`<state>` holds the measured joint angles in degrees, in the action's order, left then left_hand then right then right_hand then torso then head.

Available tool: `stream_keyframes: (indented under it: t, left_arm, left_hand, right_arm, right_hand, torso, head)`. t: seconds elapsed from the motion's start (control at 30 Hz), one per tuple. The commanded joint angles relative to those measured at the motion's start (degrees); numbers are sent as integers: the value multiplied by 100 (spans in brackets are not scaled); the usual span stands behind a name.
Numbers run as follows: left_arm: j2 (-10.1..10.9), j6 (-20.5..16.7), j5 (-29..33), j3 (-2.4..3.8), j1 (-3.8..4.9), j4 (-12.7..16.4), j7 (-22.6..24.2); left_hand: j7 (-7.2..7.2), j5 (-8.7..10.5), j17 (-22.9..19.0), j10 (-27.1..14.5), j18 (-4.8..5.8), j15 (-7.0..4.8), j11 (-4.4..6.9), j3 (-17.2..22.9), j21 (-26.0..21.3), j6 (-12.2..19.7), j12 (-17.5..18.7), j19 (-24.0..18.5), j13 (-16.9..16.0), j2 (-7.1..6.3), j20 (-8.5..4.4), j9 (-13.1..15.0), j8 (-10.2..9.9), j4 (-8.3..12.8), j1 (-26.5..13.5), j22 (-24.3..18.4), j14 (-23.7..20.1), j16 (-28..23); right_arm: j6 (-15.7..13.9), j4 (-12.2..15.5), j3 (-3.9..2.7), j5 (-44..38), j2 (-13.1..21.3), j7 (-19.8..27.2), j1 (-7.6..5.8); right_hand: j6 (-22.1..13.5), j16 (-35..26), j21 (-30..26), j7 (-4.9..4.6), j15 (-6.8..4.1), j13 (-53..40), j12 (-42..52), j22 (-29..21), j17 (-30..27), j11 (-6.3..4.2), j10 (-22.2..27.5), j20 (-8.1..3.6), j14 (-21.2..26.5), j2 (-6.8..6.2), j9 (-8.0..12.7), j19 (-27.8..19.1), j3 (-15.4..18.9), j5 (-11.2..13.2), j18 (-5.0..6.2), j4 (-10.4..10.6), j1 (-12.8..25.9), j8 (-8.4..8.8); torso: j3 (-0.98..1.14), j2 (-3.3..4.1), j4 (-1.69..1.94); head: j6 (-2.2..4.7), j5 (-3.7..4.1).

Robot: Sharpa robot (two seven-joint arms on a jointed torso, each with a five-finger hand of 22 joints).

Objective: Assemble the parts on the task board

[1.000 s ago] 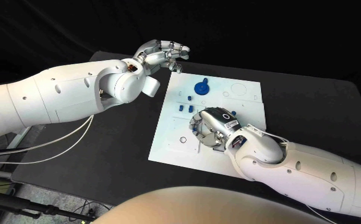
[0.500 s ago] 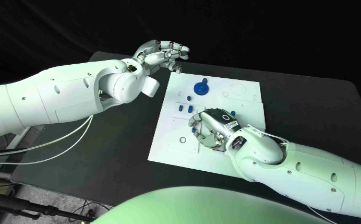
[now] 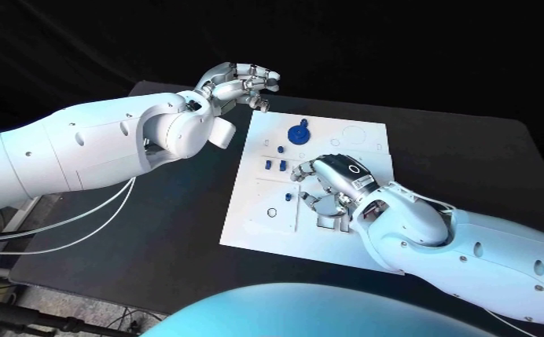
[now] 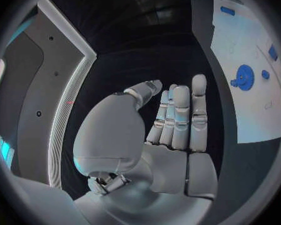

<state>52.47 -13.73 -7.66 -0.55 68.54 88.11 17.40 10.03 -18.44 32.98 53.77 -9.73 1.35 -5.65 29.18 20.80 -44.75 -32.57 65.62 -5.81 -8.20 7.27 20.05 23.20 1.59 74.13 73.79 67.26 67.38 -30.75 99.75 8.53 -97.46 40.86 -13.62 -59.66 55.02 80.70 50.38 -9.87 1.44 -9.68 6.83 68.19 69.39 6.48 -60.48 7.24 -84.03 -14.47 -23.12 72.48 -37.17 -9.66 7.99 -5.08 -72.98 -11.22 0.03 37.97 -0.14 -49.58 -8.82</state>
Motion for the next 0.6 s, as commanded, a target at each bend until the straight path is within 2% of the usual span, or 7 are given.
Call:
stream_keyframes:
  t: [0.03,0.1,0.27,0.3,0.4,0.47,0.6]
  left_arm:
    - [-20,96,-25,4,6,-10,39]
    - [-25,107,-25,3,5,-22,45]
    - [-42,229,-25,1,4,-49,133]
    - [-43,260,-27,0,3,-52,150]
    - [-48,315,-37,-3,2,-66,164]
    - [-48,324,-41,-6,1,-75,164]
    - [-46,324,-45,-11,0,-89,163]
  left_hand:
    - [2,-73,-9,-5,-63,12,-30,-7,27,47,23,7,8,47,6,11,44,39,12,-1,3,-19]
    - [11,-405,-20,4,-63,2,-29,53,77,81,18,9,21,68,-10,29,107,114,73,34,-11,-31]
    - [17,-453,-40,-7,-52,26,-44,-46,91,120,21,-22,35,-12,5,40,156,61,-87,46,-20,-37]
    - [15,-404,-42,-16,-53,30,-44,-83,85,137,23,-33,39,-40,10,44,170,50,-122,38,-23,-35]
    - [11,-330,-40,-20,-56,29,-43,-108,78,155,21,-42,43,-52,15,49,192,50,-132,27,-24,-31]
    - [10,-318,-40,-19,-56,29,-42,-109,77,158,20,-42,44,-48,16,50,196,51,-130,25,-25,-31]
    - [10,-313,-43,-19,-57,29,-42,-110,77,158,20,-42,44,-47,16,51,198,50,-130,24,-26,-32]
  right_arm:
    - [-226,170,-27,299,210,-51,-177]
    - [-211,245,-39,401,385,-53,-337]
    - [346,282,-58,609,778,-195,-687]
    - [524,271,-63,635,859,-249,-754]
    - [1045,200,-80,653,1098,-406,-951]
    - [1209,155,-85,654,1175,-450,-1019]
    - [1428,47,-91,648,1250,-509,-1097]
  right_hand:
    - [20,32,100,24,-15,-24,120,50,37,-39,-210,-10,-139,28,21,99,-18,-13,12,103,120,-5]
    - [-3,69,204,50,-54,-45,214,105,104,-88,-411,-42,-169,17,42,178,-38,11,-9,158,176,8]
    - [-186,142,309,55,-97,-77,263,161,223,-134,-702,-91,-216,-139,107,279,86,87,-40,291,341,100]
    - [-464,116,247,71,-106,-77,228,129,163,-163,-717,-98,-200,-160,181,263,263,257,-28,352,410,243]
    - [-913,17,-56,155,-175,-131,13,-30,-4,-238,-626,-172,-169,223,415,257,2256,140,8,868,-169,354]
    - [-929,-14,-178,158,-169,-176,-48,-83,-53,-183,-578,-174,-160,281,483,254,2843,182,22,1246,-515,295]
    - [-970,-59,-382,143,-123,-178,-199,-170,-131,-160,-309,-122,-143,228,586,233,3374,200,27,1912,-954,217]
  torso:
    - [4,1,0]
    - [3,-8,-4]
    - [-4,-3,-9]
    - [-3,-4,-12]
    - [9,8,-1]
    - [14,9,0]
    - [17,15,-5]
  head:
    - [67,109]
    - [99,186]
    - [151,317]
    - [154,330]
    - [184,424]
    - [198,433]
    - [211,448]
